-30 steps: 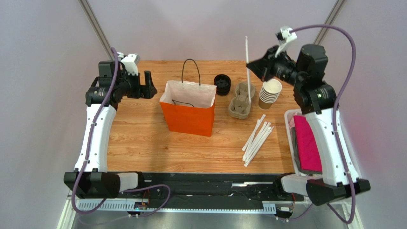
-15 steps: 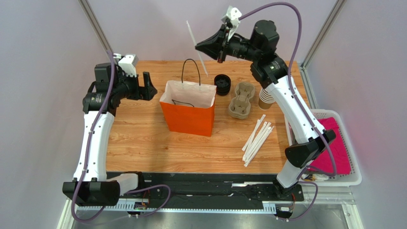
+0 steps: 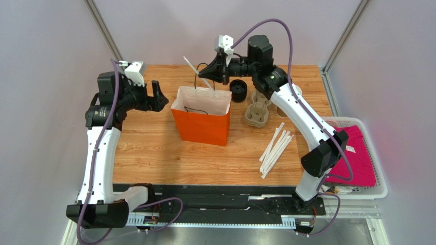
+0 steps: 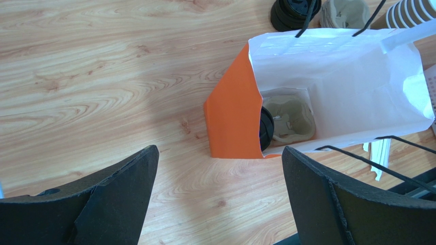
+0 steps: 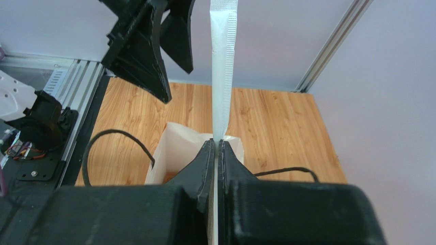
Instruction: Pack the takeout coffee
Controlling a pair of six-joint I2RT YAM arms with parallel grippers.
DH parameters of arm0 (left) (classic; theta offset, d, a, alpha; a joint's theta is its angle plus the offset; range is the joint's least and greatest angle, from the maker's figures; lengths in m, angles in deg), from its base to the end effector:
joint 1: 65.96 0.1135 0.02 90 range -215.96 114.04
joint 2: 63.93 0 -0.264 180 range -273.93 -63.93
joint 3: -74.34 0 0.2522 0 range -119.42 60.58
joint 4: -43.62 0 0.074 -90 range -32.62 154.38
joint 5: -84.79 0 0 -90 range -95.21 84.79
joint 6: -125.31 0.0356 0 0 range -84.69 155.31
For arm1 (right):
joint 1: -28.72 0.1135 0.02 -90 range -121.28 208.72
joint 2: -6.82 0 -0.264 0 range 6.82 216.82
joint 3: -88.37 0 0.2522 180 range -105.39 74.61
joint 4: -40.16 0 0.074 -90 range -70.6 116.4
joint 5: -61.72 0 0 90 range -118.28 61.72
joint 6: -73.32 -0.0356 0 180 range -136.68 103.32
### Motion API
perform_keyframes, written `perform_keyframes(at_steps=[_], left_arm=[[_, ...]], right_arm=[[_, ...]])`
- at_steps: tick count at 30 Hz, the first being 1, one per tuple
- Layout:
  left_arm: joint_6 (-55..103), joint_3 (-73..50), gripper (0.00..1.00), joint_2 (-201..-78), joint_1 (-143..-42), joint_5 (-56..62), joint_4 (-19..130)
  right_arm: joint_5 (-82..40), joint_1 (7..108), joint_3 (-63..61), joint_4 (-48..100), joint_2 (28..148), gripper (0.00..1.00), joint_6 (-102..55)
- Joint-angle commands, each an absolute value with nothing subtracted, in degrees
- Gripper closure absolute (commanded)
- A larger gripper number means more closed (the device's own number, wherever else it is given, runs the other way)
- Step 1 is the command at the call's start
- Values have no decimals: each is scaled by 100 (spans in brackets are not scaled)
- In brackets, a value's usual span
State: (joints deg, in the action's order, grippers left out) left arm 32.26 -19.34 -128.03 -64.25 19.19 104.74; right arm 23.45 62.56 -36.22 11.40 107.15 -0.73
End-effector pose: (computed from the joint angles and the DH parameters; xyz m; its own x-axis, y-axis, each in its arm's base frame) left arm 0.2151 -0.0083 0.4198 -0.5394 -0.0646 -0.8396 0.2965 0.9186 -0.2611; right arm 0.3109 0.2421 0.4693 0.2108 -0.0636 -0.9755 -0.9746 0.0636 -0.2147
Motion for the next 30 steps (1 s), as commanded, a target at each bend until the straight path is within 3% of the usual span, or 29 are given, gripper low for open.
perform_keyframes(at_steps=[1, 4, 7, 8, 10, 18, 24, 30], left_arm=[[3381, -1992, 1, -12765, -6377, 1948, 10686], [3513, -2072, 1, -12835, -6359, 1869, 10958], [3522, -2107, 1, -12853, -6315, 1869, 11091], [3522, -2124, 1, -12862, -6298, 1869, 11117], [3522, -2151, 1, -12914, -6245, 1887, 11152], [3522, -2502, 1, -13231, -5911, 2466, 11275], [3654, -3196, 1, -13468, -5771, 2941, 11380], [3900, -3592, 1, -13539, -5691, 3950, 11749]], right_arm=[[2455, 6343, -3219, 1058, 10684, 100, 353], [2420, 6370, -2815, 874, 10614, 100, 668], [2358, 6387, -2480, 821, 10543, 79, 767], [2358, 6396, -2454, 769, 10517, 63, 758], [2341, 6414, -2515, 698, 10508, 46, 671], [1867, 6379, -2963, 601, 10272, 32, 55], [1076, 6020, -3235, 592, 9955, 4, -856], [540, 5466, -2999, 154, 9428, 0, -1535]])
